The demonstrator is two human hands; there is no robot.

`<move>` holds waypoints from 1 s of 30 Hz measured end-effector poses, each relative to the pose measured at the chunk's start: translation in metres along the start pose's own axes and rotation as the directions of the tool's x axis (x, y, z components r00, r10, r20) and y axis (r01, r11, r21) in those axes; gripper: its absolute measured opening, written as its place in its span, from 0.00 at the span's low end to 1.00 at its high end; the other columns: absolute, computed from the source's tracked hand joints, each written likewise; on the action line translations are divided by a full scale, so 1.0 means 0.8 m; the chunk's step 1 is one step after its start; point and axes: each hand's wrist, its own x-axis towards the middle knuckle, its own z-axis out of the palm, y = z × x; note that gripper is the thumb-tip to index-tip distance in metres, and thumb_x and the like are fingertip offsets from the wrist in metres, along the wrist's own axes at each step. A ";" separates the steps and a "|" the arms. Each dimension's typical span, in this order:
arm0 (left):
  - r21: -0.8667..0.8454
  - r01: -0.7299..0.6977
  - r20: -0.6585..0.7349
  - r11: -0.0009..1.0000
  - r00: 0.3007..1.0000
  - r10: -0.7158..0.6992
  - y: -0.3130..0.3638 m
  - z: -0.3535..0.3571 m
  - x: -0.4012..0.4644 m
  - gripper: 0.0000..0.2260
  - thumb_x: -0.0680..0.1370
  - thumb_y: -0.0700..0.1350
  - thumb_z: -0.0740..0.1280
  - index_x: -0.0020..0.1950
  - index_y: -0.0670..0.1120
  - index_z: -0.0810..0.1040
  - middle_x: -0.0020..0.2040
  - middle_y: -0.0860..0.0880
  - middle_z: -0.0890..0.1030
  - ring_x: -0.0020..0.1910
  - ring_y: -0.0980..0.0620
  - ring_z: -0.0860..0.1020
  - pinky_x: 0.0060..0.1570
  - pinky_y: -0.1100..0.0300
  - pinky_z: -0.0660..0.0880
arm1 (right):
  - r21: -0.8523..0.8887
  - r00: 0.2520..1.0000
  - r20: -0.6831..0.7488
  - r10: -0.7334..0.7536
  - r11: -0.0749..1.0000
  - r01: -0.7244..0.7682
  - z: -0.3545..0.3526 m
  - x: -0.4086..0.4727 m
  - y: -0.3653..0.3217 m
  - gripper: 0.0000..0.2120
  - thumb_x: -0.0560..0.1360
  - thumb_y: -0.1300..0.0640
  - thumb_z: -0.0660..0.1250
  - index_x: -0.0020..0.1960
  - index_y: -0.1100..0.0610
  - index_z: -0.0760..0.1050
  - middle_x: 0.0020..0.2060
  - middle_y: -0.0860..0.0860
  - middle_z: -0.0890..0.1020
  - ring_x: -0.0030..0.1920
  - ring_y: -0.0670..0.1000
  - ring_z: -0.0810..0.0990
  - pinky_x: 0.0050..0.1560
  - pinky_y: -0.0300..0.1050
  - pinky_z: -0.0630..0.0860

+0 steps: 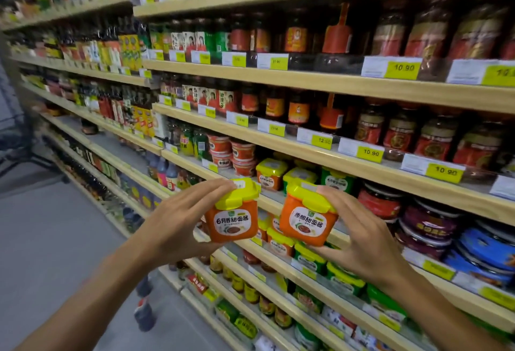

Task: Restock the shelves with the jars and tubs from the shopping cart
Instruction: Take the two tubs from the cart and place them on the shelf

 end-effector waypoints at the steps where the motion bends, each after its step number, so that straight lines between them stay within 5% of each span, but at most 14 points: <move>1: -0.010 -0.020 -0.008 1.000 1.000 0.020 -0.019 0.005 0.000 0.44 0.68 0.60 0.76 0.78 0.46 0.62 0.75 0.47 0.71 0.71 0.49 0.73 0.65 0.51 0.74 | -0.018 1.000 -0.004 0.006 1.000 -0.006 0.012 0.008 -0.002 0.49 0.65 0.41 0.82 0.78 0.55 0.64 0.73 0.51 0.73 0.71 0.50 0.74 0.67 0.44 0.73; 10: -0.143 -0.178 0.014 0.974 0.983 0.182 -0.192 0.049 0.015 0.44 0.70 0.59 0.75 0.79 0.46 0.61 0.77 0.49 0.68 0.73 0.51 0.70 0.68 0.55 0.72 | -0.131 0.994 -0.032 0.107 0.985 -0.111 0.108 0.073 -0.046 0.43 0.72 0.38 0.73 0.78 0.57 0.63 0.75 0.51 0.70 0.75 0.50 0.69 0.69 0.52 0.75; 14: -0.241 -0.279 -0.031 0.929 0.959 0.280 -0.239 0.079 0.038 0.41 0.71 0.57 0.76 0.78 0.44 0.64 0.76 0.48 0.69 0.74 0.49 0.70 0.68 0.49 0.74 | -0.177 0.979 -0.071 0.193 0.963 -0.203 0.128 0.086 -0.058 0.44 0.69 0.45 0.80 0.77 0.60 0.66 0.76 0.54 0.70 0.76 0.53 0.69 0.67 0.58 0.77; 25: -0.354 -0.375 -0.053 0.856 0.922 0.382 -0.268 0.167 0.101 0.44 0.68 0.58 0.78 0.78 0.45 0.64 0.77 0.50 0.68 0.75 0.53 0.67 0.69 0.54 0.72 | -0.381 0.979 -0.049 0.199 0.902 -0.202 0.144 0.089 -0.005 0.46 0.66 0.47 0.83 0.77 0.61 0.67 0.76 0.52 0.68 0.78 0.51 0.65 0.77 0.46 0.64; 30: -0.334 -0.403 -0.055 0.852 0.911 0.409 -0.275 0.195 0.113 0.46 0.67 0.58 0.79 0.79 0.45 0.63 0.78 0.51 0.67 0.76 0.53 0.67 0.71 0.56 0.70 | -0.392 0.986 -0.040 0.164 0.905 -0.167 0.162 0.085 0.025 0.45 0.68 0.49 0.82 0.77 0.60 0.65 0.75 0.55 0.71 0.77 0.54 0.67 0.75 0.52 0.69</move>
